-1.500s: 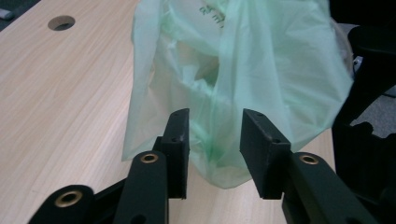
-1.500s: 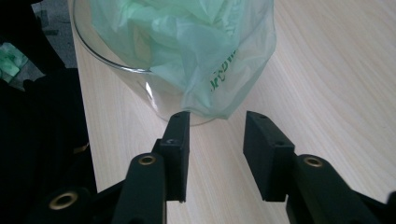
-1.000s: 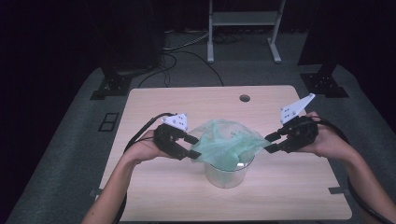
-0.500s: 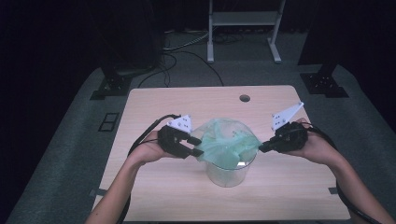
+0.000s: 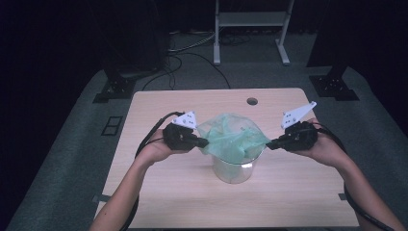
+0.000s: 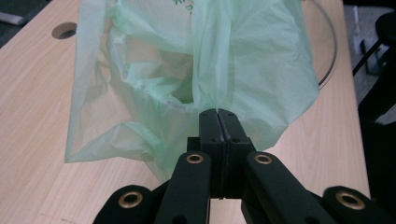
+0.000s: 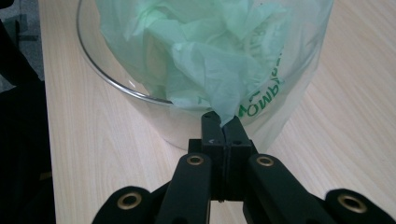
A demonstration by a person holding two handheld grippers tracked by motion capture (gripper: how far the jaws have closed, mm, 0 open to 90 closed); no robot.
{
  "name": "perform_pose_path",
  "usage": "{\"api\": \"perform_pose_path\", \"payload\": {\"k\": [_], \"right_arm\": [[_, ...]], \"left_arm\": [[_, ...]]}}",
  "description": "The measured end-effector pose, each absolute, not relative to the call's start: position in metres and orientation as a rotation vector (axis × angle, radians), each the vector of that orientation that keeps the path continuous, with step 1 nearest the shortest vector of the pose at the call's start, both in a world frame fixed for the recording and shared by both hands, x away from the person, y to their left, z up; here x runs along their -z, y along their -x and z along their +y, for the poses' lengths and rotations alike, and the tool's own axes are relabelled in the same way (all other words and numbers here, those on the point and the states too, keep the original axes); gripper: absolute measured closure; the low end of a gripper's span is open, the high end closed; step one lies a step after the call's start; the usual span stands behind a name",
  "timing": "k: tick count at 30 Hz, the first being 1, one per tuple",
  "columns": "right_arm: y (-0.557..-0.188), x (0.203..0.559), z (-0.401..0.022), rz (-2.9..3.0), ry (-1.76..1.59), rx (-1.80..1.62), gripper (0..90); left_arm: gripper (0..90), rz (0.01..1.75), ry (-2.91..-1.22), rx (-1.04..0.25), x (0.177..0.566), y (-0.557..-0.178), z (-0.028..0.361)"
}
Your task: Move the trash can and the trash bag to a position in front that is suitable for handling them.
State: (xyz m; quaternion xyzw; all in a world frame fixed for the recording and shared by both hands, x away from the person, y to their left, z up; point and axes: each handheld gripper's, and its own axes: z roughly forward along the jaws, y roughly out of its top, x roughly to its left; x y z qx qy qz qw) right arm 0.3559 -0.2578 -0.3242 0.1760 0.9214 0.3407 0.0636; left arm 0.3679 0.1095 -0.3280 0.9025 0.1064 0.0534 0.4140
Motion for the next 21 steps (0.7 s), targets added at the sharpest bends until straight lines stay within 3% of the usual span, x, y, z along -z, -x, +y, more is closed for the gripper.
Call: {"api": "perform_pose_path", "payload": {"k": [11, 21], "right_arm": [[-0.329, 0.310, -0.262, 2.841, -0.400, -1.050, 90.0], [-0.326, 0.337, -0.258, 2.940, -0.409, -0.870, 90.0]], "left_arm": [[89.6, 0.207, -2.261, -0.059, 0.326, -0.348, 0.121], [89.7, 0.208, -2.312, -0.006, 0.349, -0.344, 0.119]]}}
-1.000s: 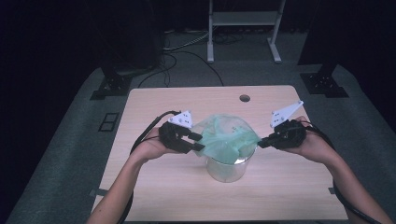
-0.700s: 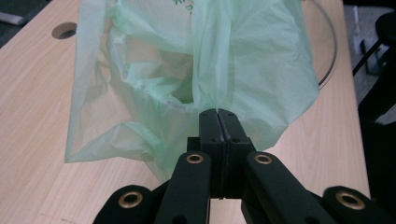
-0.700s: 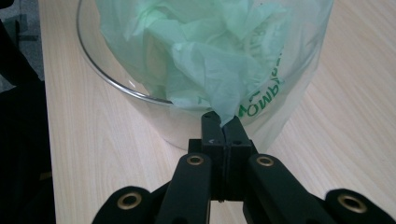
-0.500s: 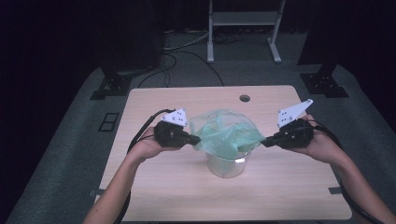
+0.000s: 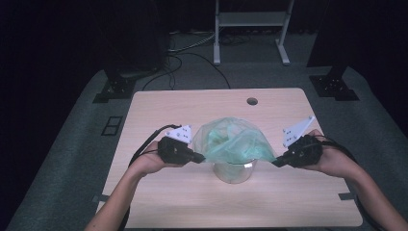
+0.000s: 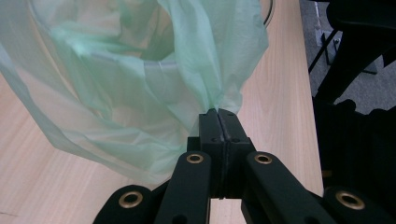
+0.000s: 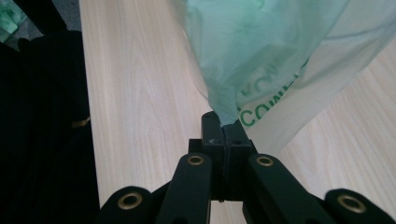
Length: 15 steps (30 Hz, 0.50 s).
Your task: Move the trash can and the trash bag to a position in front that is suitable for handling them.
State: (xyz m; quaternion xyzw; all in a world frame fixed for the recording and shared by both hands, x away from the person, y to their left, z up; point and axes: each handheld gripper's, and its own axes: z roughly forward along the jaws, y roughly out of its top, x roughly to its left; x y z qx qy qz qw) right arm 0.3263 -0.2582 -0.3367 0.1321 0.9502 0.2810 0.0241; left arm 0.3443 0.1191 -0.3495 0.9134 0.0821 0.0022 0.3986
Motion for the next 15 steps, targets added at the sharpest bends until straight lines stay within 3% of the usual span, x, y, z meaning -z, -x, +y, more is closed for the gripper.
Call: {"api": "perform_pose_path", "payload": {"k": [15], "right_arm": [[-0.338, 0.362, -0.263, 2.927, -0.503, -0.839, 90.0]], "left_arm": [[89.5, 0.260, -2.355, 0.000, 0.371, -0.352, 0.117]]}}
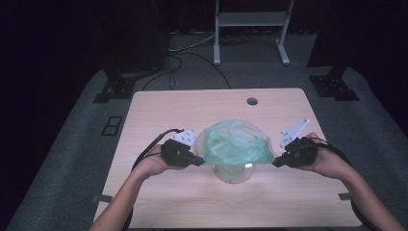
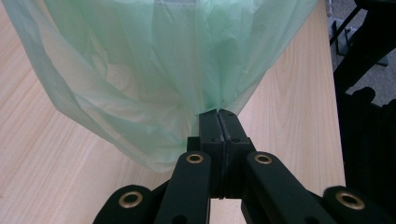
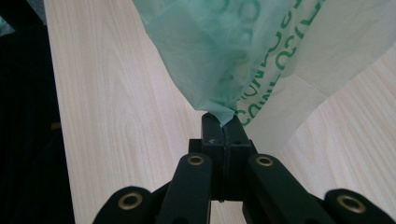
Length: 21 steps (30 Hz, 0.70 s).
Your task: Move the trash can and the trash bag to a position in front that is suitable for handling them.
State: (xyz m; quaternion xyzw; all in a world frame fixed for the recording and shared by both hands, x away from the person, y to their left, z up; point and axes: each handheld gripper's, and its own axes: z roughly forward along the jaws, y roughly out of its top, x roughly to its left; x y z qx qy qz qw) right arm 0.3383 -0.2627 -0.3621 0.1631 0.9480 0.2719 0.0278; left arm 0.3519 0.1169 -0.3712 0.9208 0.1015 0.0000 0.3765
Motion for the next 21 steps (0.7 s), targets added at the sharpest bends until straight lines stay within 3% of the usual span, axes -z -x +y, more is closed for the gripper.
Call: {"api": "perform_pose_path", "payload": {"k": [1, 3, 8, 15, 21], "right_arm": [[-0.338, 0.361, -0.264, 2.925, -0.505, -0.851, 88.9], [-0.337, 0.358, -0.267, 2.934, -0.522, -0.888, 73.1], [-0.333, 0.343, -0.273, 2.932, -0.505, -0.942, 58.6], [-0.333, 0.317, -0.271, 2.884, -0.473, -1.041, 56.2], [-0.346, 0.318, -0.260, 2.835, -0.508, -0.998, 63.8]], "left_arm": [[86.4, 0.265, -2.348, 0.014, 0.370, -0.352, 0.118], [76.0, 0.272, -2.329, 0.011, 0.366, -0.352, 0.120], [61.9, 0.289, -2.294, 0.005, 0.352, -0.351, 0.126], [53.3, 0.288, -2.251, 0.013, 0.336, -0.354, 0.128], [48.2, 0.291, -2.283, 0.023, 0.338, -0.359, 0.118]]}}
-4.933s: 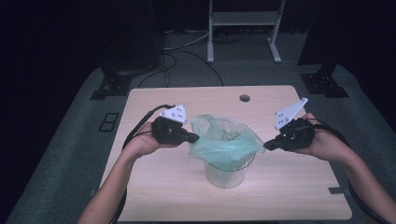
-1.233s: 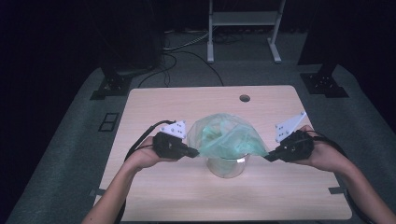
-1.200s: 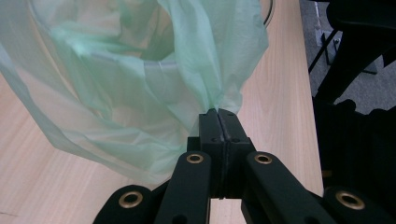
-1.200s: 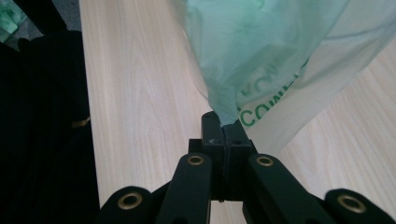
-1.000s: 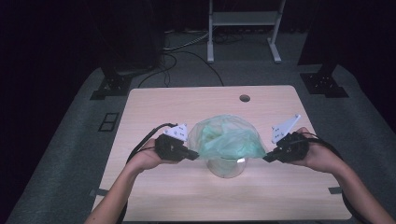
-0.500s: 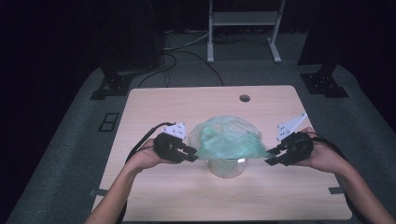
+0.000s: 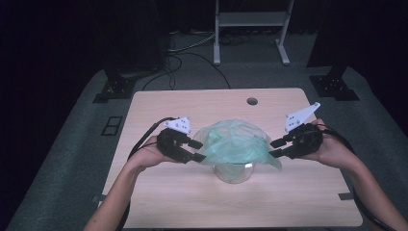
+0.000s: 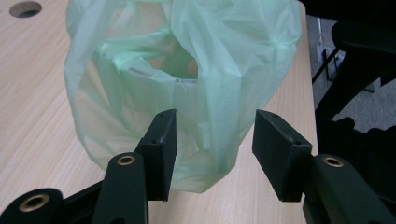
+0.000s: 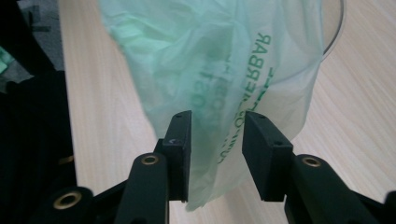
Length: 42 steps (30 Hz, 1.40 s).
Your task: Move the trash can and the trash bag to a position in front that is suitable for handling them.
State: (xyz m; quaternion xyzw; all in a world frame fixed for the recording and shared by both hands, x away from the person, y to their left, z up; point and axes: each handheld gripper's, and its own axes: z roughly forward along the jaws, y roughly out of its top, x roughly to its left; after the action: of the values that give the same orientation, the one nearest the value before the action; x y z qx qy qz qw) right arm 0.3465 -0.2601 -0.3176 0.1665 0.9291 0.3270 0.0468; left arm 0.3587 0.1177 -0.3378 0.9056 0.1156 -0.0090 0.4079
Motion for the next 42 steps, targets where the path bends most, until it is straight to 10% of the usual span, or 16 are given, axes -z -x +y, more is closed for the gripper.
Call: {"api": "perform_pose_path", "payload": {"k": [6, 14, 42], "right_arm": [[-0.353, 0.325, -0.251, 2.844, -0.509, -0.986, 73.5], [-0.347, 0.322, -0.248, 2.855, -0.467, -0.996, 90.0], [-0.321, 0.353, -0.242, 3.070, -0.376, -0.912, 90.0]], "left_arm": [[45.8, 0.297, -2.317, 0.046, 0.346, -0.362, 0.109], [83.3, 0.238, -2.303, 0.034, 0.345, -0.359, 0.104], [84.4, 0.170, -2.396, 0.065, 0.374, -0.340, 0.101]]}}
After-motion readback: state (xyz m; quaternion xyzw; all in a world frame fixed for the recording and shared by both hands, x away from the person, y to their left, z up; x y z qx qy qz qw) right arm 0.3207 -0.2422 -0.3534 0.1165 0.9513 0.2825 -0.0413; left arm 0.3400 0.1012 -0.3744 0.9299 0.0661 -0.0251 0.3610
